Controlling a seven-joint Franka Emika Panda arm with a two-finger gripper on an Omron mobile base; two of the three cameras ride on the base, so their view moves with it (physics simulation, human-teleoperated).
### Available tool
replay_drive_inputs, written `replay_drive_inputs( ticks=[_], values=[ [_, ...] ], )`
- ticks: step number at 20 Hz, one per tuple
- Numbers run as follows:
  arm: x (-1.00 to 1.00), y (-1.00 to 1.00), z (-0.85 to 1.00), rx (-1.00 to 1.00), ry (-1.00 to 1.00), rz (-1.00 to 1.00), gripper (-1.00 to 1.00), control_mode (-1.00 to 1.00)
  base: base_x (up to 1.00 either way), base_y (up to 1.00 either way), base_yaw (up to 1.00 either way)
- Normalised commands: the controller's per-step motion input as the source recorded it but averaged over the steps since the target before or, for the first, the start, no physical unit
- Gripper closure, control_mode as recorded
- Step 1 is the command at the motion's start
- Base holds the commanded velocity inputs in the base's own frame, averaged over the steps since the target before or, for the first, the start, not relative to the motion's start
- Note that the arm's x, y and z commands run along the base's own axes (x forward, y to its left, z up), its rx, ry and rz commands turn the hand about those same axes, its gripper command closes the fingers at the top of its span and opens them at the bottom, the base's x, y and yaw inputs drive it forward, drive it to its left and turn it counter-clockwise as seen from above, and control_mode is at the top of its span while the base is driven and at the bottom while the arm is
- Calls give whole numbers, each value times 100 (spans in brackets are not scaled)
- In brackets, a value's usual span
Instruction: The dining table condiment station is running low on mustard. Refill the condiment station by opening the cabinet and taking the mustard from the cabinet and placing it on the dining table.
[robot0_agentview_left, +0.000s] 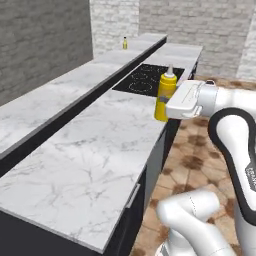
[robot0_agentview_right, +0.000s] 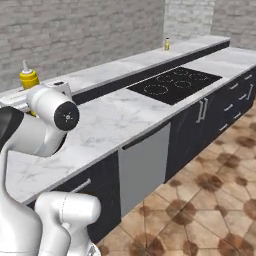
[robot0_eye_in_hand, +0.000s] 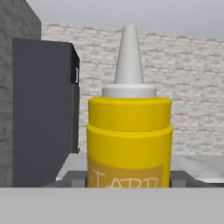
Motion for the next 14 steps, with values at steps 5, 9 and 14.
replay_drive_inputs(
  ticks=[5,9,14],
  values=[
    [0,0,0,0,0,0,100,100,-100,90,43],
    [0,0,0,0,0,0,100,100,-58,100,34],
    [0,0,0,0,0,0,100,100,-37,100,23]
  ],
)
